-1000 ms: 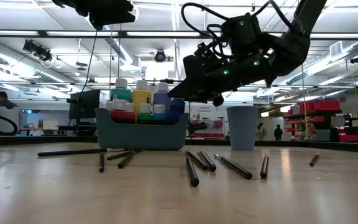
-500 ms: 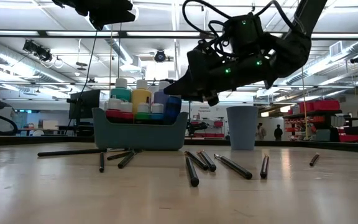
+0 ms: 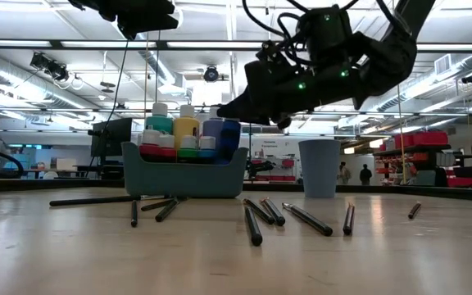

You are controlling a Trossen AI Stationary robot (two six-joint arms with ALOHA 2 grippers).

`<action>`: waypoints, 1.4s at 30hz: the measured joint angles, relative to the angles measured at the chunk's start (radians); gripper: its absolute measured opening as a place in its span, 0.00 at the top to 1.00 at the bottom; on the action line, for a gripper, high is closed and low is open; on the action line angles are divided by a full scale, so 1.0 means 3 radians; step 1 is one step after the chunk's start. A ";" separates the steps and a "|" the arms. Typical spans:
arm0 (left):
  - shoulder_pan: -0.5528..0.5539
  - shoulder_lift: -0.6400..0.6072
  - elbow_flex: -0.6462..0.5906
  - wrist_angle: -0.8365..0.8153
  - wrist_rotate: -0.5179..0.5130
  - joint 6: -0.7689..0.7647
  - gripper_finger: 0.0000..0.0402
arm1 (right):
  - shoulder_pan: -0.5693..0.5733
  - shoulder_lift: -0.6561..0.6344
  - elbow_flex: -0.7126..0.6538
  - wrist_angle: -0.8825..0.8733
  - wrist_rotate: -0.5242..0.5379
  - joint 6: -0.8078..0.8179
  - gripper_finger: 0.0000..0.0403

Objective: Pick & Place Paint Supplies
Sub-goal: Put the small blue paint bottle into the blue bin

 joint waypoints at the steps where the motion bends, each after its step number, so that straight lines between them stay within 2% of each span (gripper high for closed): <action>1: 0.0000 -0.0001 -0.0001 -0.0004 0.0000 0.0000 0.48 | 0.0013 -0.0011 0.0000 -0.0020 0.0065 -0.0018 0.70; 6: 0.0000 0.0000 -0.0001 -0.0030 0.0000 0.0000 0.48 | 0.0035 -0.0067 0.0026 -0.0405 0.0204 -0.0122 0.70; 10: 0.0000 -0.0001 -0.0001 -0.0032 0.0000 0.0000 0.48 | -0.0001 -0.0040 0.0083 -0.0630 -0.0028 -0.0122 0.70; 24: 0.0000 -0.0001 0.0000 -0.0031 0.0000 -0.0001 0.48 | -0.0094 0.0146 0.0124 -0.0593 -0.0165 -0.0123 0.69; 37: 0.0000 -0.0001 0.0000 -0.0043 0.0000 0.0000 0.48 | -0.0072 0.0166 0.0118 -0.0466 -0.0125 -0.0160 0.54; 42: 0.0001 -0.0001 0.0000 -0.0049 0.0000 0.0000 0.48 | -0.0025 0.0075 0.0118 -0.0418 -0.0113 -0.0156 0.52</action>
